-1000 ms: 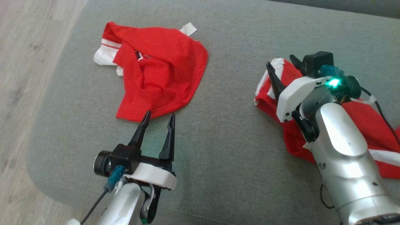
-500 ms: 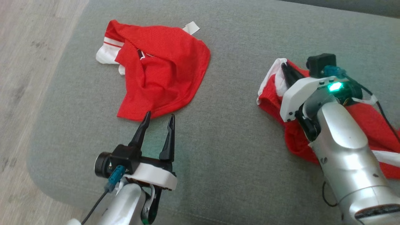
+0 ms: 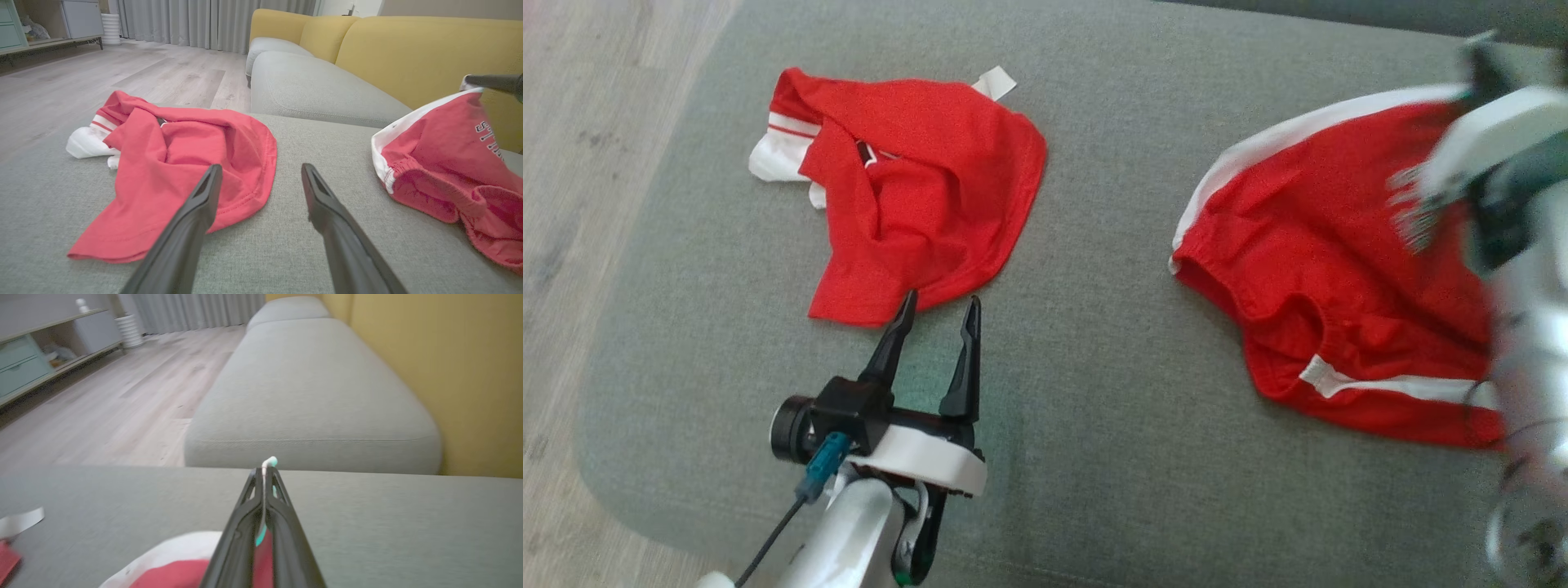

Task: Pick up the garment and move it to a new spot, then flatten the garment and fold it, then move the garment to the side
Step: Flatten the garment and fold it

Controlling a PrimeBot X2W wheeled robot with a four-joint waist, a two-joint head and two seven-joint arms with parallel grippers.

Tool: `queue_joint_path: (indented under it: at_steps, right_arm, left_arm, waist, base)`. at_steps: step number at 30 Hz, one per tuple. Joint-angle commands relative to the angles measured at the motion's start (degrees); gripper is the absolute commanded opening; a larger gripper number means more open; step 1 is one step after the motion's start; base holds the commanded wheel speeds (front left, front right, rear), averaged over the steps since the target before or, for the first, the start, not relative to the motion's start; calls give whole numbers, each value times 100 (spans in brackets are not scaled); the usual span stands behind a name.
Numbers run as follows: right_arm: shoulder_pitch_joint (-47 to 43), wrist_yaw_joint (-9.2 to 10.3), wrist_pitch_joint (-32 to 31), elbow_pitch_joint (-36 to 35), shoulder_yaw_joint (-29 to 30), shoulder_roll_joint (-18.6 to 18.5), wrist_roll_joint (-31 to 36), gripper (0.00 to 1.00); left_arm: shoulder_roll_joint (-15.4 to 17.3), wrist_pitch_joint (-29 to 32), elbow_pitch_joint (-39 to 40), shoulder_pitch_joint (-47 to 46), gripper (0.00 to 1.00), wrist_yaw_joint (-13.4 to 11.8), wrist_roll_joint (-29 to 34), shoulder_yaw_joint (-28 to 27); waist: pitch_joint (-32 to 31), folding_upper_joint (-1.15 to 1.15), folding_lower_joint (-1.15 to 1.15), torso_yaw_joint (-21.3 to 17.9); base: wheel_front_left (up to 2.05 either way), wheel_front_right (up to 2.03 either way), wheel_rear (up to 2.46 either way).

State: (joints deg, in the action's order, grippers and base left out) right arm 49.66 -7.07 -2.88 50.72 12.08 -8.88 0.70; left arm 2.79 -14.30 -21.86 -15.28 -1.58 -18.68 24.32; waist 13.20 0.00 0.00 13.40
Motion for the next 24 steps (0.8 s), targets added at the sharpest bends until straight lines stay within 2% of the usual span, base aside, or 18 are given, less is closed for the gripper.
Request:
queue_joint_path:
  at_steps: [1, 5, 7, 11, 12, 13, 16, 19, 20, 24]
  right_arm:
    - [431, -42, -28, -208, 238, -122, 315, 0]
    - [833, -42, -74, -275, 1311, -417, 1260, 0]
    - [1027, -42, -65, -340, 1915, -408, 1621, 0]
    - [1249, -42, 127, -546, 2758, -411, 2507, 0]
    - [1283, -42, 195, -586, 2912, -418, 2725, 76]
    - [1311, -42, 200, -574, 3068, -408, 2907, 100]
    - [1405, -42, 458, -576, 3417, -324, 3260, 100]
    - [1421, -42, 682, -446, 3489, -205, 3337, 100]
    - [1400, -42, 1024, -279, 3410, -89, 3349, 100]
    - [1255, -42, 1632, 154, 3010, 235, 3028, 100]
  left_arm:
    - [10, -70, 201, -173, 100, -15, -38, -121]
    - [10, -70, 216, -246, 100, -14, -91, -63]
    - [10, -70, 224, -270, 100, -25, -115, -45]
    - [10, -70, 235, -304, 100, -34, -153, -2]
    - [10, -70, 238, -309, 100, -40, -157, 2]
    - [10, -70, 241, -313, 100, -47, -159, -3]
    - [9, -70, 257, -310, 100, -69, -147, -48]
    - [9, -70, 275, -293, 100, -73, -132, -84]
    - [9, -70, 296, -267, 100, -72, -111, -122]
    - [9, -70, 309, -192, 100, -44, -39, -232]
  waist:
    - [103, 0, 0, 62]
    - [262, 0, 0, 202]
    - [326, 0, 0, 268]
    - [400, 0, 0, 365]
    - [412, 0, 0, 375]
    - [414, 0, 0, 376]
    - [381, 0, 0, 321]
    - [314, 0, 0, 231]
    - [214, 0, 0, 121]
    - [-66, 0, 0, -174]
  base:
    - [0, 0, 0]
    - [0, 0, 0]
    - [0, 0, 0]
    - [0, 0, 0]
    - [0, 0, 0]
    - [0, 0, 0]
    - [0, 0, 0]
    - [0, 0, 0]
    - [0, 0, 0]
    - [0, 0, 0]
